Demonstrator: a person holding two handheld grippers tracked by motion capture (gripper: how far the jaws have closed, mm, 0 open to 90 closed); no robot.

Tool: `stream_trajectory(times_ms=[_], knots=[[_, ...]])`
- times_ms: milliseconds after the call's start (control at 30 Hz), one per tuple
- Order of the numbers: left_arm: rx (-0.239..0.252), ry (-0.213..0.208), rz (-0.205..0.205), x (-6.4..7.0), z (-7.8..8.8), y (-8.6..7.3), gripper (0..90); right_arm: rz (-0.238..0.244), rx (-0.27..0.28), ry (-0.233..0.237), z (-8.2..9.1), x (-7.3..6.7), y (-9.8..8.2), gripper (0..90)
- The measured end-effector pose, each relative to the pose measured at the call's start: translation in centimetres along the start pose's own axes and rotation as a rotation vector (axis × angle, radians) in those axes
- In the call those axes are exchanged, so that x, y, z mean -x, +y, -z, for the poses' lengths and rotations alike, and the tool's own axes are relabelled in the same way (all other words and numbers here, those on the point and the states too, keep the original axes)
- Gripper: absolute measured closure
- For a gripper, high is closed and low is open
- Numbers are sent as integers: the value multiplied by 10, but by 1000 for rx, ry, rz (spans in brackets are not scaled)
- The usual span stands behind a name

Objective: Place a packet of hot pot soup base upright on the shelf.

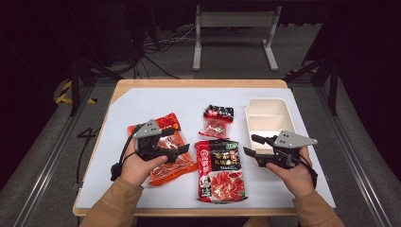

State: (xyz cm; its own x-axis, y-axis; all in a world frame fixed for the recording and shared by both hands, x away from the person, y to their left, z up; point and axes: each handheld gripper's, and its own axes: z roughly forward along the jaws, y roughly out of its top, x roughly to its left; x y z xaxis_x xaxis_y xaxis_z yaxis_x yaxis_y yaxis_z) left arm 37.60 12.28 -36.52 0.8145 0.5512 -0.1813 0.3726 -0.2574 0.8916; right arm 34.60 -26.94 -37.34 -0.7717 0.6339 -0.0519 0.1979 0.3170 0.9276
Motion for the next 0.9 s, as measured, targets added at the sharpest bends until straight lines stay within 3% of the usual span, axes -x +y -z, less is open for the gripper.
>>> stream_trajectory(times_ms=[167,233,400,567,900], knots=[[-36,-35,17,-5,-25,-1,250,30,28,-14,0,0,0,437],[-55,-25,23,-8,-36,-2,269,11,18,-10,1,1,0,425],[-77,0,50,-15,-50,-3,255,-13,9,-38,5,3,-1,388],[-93,-11,83,-19,-61,-5,231,-21,8,-37,7,5,-1,383],[-163,-3,81,-20,-81,-11,182,-32,12,-26,7,3,-1,381]])
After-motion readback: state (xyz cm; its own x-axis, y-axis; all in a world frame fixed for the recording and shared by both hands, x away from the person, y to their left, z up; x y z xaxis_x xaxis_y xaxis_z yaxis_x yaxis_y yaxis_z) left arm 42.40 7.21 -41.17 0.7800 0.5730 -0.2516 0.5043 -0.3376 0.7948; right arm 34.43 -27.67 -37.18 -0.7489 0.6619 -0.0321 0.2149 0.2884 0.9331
